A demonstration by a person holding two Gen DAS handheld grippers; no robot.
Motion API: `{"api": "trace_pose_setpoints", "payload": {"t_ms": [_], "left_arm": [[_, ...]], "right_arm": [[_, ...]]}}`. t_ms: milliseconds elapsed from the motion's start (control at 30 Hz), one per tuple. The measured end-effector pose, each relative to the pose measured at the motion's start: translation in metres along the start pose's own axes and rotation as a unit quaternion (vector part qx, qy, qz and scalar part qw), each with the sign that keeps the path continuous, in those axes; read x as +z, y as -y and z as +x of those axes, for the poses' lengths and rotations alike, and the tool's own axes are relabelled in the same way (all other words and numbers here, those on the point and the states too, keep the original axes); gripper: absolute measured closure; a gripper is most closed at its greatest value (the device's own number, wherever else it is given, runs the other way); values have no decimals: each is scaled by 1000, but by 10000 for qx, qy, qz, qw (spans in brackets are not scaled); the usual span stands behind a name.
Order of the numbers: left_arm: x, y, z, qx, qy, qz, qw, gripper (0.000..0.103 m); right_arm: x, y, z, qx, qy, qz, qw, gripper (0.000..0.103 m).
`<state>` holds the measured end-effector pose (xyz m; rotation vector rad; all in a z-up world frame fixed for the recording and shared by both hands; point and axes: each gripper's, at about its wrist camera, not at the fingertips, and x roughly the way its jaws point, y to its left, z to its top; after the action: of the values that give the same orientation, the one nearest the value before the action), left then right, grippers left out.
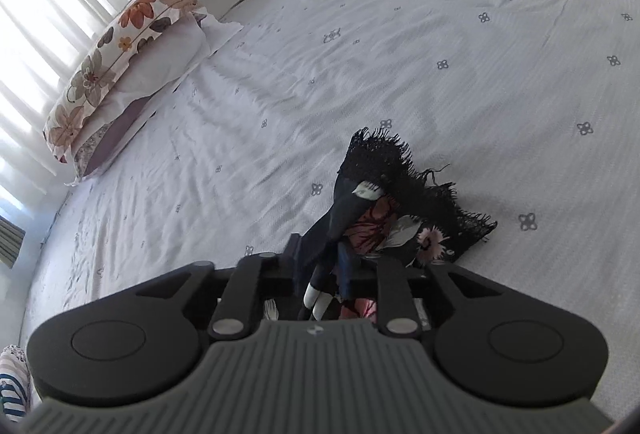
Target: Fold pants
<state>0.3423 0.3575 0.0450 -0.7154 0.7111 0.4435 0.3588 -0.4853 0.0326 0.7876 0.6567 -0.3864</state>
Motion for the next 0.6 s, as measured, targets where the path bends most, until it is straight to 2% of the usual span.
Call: {"api": "trace_pose_setpoints", "payload": {"t_ms": [33,67,133,200,367,400,433,500,600], "left_arm": [[-2,-1,2,25,-16,4,10000,101],[-3,-2,4,46,-27,10,10000,101],[-5,-4,9,80,-47,11,10000,101],[-6,-5,13,99,-59,-3,9999,101],[-8,-7,22,139,-92,-38,9999,101],[-8,-7,23,144,-97,-52,9998,101],[-9,-7,24,153,-110,-56,9998,101],[-8,-6,23,146,-92,-41,9998,101],[-5,-4,14,46,10,-23,10000,101]], "right_arm": [[-3,-3,3,-30,30,-60,10000,50],[-5,-6,5,-56,107,-117,9999,43],[-8,-12,9,-107,258,-191,9994,37],[-8,-19,16,-227,308,-213,9990,36],[-13,-30,46,-986,224,-212,9946,36],[-15,-31,50,-1089,249,-215,9935,38],[-17,-35,51,-1217,321,-257,9917,64],[-17,-43,49,-1454,363,-440,9877,98],[-12,-42,30,-1095,442,-303,9925,101]]}}
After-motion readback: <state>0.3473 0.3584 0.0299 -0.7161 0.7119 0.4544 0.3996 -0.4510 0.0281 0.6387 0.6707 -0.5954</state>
